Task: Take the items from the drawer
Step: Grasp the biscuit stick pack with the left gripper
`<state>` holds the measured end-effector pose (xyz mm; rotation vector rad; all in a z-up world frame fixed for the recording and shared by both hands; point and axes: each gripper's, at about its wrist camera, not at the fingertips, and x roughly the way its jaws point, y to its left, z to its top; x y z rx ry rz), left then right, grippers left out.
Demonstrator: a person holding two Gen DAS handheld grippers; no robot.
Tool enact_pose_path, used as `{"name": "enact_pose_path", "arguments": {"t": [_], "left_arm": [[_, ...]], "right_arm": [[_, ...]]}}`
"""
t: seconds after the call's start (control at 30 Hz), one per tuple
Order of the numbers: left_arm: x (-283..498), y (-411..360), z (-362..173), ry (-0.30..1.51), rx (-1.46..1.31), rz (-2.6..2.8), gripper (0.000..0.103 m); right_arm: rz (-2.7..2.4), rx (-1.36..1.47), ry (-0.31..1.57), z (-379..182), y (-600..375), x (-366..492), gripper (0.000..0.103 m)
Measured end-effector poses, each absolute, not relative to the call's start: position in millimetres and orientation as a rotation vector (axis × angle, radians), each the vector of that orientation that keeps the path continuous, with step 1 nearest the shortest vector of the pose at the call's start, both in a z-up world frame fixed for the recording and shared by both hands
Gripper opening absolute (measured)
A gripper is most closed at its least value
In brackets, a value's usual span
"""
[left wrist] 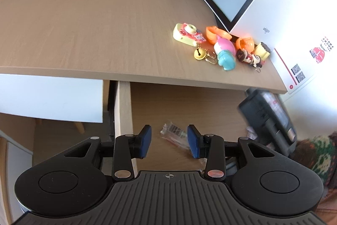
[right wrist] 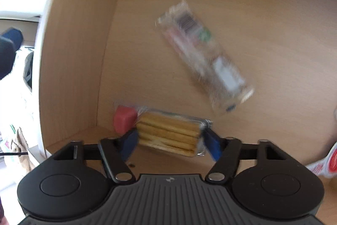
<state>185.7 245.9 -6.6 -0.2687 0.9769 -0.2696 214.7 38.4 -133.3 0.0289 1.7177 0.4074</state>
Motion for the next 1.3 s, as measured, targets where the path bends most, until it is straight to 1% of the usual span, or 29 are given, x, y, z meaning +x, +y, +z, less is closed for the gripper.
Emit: {"name": "enact_pose_path", "arguments": {"t": [0.03,0.1,0.13,0.17,0.23,0.3,0.33,0.43,0.47,0.63,0.8,0.83,0.87,0.9,0.93,0.97,1.0,1.07,1.13,1.17,1.2,1.27,1.3], "left_arm": [[185.9,246.4,-6.9,0.976,-0.267,-0.269,0.041],[186.9,246.2,-8.2,0.979,-0.264,-0.27,0.041],[187.7,245.1,-9.0,0.982,-0.261,-0.274,0.041],[188.7,243.8,-9.9,0.986,-0.257,-0.281,0.041],[190.5,238.4,-11.8,0.998,-0.239,-0.305,0.041],[194.2,228.2,-15.0,1.031,-0.195,-0.362,0.041],[196.7,221.1,-17.5,1.058,-0.156,-0.401,0.041],[204.7,189.3,-27.3,1.137,0.039,-0.519,0.041],[207.1,177.5,-31.7,1.163,0.112,-0.561,0.041],[216.1,126.3,-55.5,1.282,0.369,-0.755,0.041],[215.3,90.7,-80.7,1.368,0.552,-0.822,0.041],[215.2,86.5,-85.2,1.382,0.579,-0.826,0.04],[215.1,85.0,-87.7,1.389,0.579,-0.829,0.035],[217.6,84.1,-89.0,1.404,0.568,-0.837,0.036],[219.9,83.3,-90.1,1.414,0.561,-0.84,0.037],[221.9,82.7,-90.8,1.42,0.556,-0.839,0.042],[223.5,81.9,-91.6,1.426,0.549,-0.836,0.046],[228.2,83.6,-93.8,1.438,0.524,-0.827,0.05],[232.8,86.9,-96.0,1.455,0.486,-0.818,0.052],[233.6,89.0,-97.2,1.454,0.485,-0.798,0.047],[233.0,90.9,-98.7,1.448,0.502,-0.772,0.053],[235.8,96.5,-98.9,1.453,0.477,-0.747,0.053],[236.3,98.9,-98.2,1.445,0.481,-0.731,0.054]], "right_arm": [[0.405,0.038,1.704,-130.6,34.8,216.2,0.05],[0.394,0.035,1.667,-124.5,26.4,219.7,0.049],[0.387,0.014,1.626,-120.3,22.3,221.1,0.044],[0.356,-0.034,1.575,-116.5,18.6,222.5,0.035],[0.288,-0.155,1.498,-114.6,11.6,225.4,0.035],[0.256,-0.16,1.448,-109.7,0.4,226.8,0.035],[0.252,-0.133,1.439,-106.3,-5.4,226.9,0.037],[0.25,-0.008,1.407,-94.0,-23.2,222.5,0.051],[0.244,0.033,1.392,-90.4,-29.0,218.9,0.053],[0.229,0.172,1.356,-82.0,-54.0,193.0,0.053],[0.217,0.119,1.282,-69.7,-66.2,164.4,0.053],[0.214,0.106,1.266,-67.4,-69.4,159.9,0.053],[0.207,0.097,1.25,-65.3,-72.8,155.4,0.054],[0.199,0.096,1.234,-62.8,-82.9,164.5,0.054],[0.188,0.101,1.219,-62.9,-93.4,165.2,0.056],[0.178,0.11,1.21,-57.3,-106.2,179.3,0.058],[0.168,0.119,1.202,-62.1,-107.5,176.3,0.059],[0.147,0.122,1.197,-63.8,-117.9,174.8,0.06],[0.123,0.116,1.197,-65.1,-119.5,177.3,0.06],[0.113,0.117,1.197,-65.8,-122.7,176.9,0.06],[0.103,0.123,1.194,-66.9,-127.0,177.5,0.06],[0.091,0.141,1.182,-66.3,-135.3,174.5,0.06],[0.086,0.15,1.171,-65.8,-137.9,175.2,0.06]]}}
